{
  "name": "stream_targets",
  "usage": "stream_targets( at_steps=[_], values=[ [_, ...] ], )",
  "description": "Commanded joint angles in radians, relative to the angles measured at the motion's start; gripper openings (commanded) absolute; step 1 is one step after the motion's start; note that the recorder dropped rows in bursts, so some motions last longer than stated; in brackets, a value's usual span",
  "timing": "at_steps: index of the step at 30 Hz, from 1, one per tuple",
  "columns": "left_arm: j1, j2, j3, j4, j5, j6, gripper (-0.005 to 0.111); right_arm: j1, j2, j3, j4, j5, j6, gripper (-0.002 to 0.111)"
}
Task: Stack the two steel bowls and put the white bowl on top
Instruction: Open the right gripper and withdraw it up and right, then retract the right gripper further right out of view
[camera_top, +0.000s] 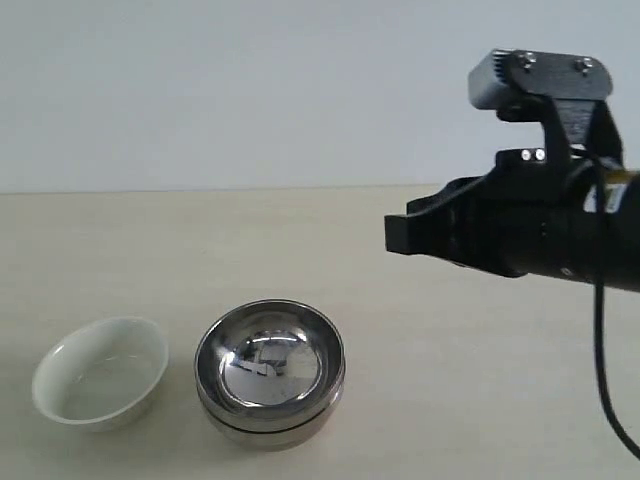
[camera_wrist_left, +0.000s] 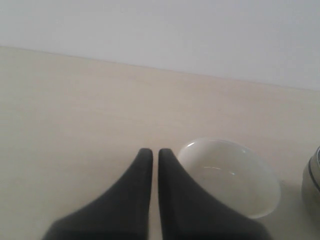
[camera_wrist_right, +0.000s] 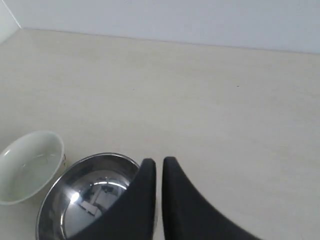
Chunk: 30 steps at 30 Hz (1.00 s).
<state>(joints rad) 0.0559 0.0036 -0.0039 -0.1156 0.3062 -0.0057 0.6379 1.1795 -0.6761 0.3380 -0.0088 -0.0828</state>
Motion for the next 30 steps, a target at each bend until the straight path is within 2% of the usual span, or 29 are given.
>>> stream_targets(
  at_steps=[1, 7, 15, 25, 30],
  values=[
    [-0.007, -0.004, 0.004, -0.008, -0.010, -0.002, 0.004, 0.000, -0.098, 0.082, -0.001, -0.052, 0.003, 0.000],
    [-0.007, -0.004, 0.004, -0.008, -0.010, -0.002, 0.004, 0.000, -0.177, 0.153, -0.001, -0.093, 0.007, 0.000],
    [-0.007, -0.004, 0.004, -0.008, -0.010, -0.002, 0.004, 0.000, -0.180, 0.157, -0.001, -0.078, 0.002, 0.000],
    [-0.007, -0.004, 0.004, -0.008, -0.010, -0.002, 0.004, 0.000, -0.180, 0.304, 0.033, -0.335, 0.051, 0.000],
    [-0.007, -0.004, 0.004, -0.008, -0.010, -0.002, 0.004, 0.000, -0.182, 0.342, 0.033, -0.380, 0.083, 0.000]
  ],
)
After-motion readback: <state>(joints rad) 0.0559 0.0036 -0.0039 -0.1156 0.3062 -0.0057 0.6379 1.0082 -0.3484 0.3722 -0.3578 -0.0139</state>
